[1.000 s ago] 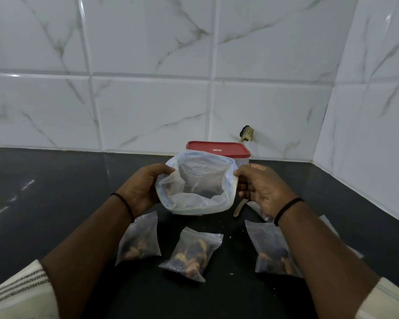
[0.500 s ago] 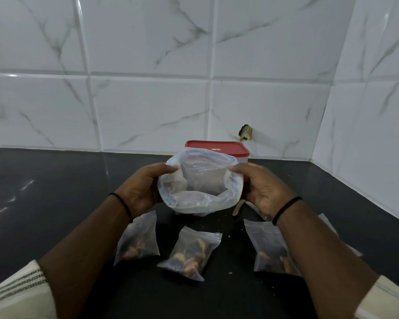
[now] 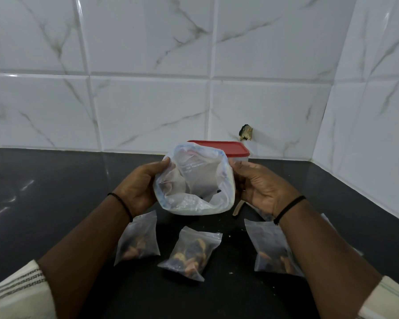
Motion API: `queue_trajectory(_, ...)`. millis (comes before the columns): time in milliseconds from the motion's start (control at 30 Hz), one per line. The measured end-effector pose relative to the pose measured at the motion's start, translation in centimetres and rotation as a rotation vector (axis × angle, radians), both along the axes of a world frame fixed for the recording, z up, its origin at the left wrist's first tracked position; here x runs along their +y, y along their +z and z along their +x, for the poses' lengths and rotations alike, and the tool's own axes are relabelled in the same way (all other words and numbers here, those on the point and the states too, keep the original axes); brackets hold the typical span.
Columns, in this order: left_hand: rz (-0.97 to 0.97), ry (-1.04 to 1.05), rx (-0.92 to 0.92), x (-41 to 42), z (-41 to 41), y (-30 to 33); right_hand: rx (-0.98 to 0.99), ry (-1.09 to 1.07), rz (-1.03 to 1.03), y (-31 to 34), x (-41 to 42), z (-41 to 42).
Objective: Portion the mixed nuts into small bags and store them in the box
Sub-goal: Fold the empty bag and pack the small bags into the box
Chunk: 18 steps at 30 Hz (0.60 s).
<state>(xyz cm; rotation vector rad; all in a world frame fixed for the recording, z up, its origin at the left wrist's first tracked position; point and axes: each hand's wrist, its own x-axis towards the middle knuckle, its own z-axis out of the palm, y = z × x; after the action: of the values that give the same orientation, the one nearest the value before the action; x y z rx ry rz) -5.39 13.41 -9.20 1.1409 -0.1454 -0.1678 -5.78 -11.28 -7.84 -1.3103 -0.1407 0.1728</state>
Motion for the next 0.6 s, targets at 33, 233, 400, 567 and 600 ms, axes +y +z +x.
queue_trajectory(33,0.005,0.003,-0.009,-0.01,-0.05,0.0,-0.006,0.004,-0.002,-0.02,0.02,-0.01)
queue_trajectory(233,0.087,0.028,-0.034,0.19,-0.21,-0.17,-0.047,0.069,-0.058,0.11,0.17,-0.02)
queue_trajectory(400,0.205,0.181,-0.075,-0.49,-0.21,-0.04,-0.102,0.098,-0.169,0.22,0.27,-0.24)
queue_trajectory(567,0.392,0.365,-0.1,-0.47,0.18,-0.1,-0.19,-0.07,-0.334,-0.21,0.59,0.07)
queue_trajectory(600,0.437,0.411,-0.122,-0.4,0.26,-0.19,-0.268,-0.141,-0.415,-0.38,0.61,0.18)
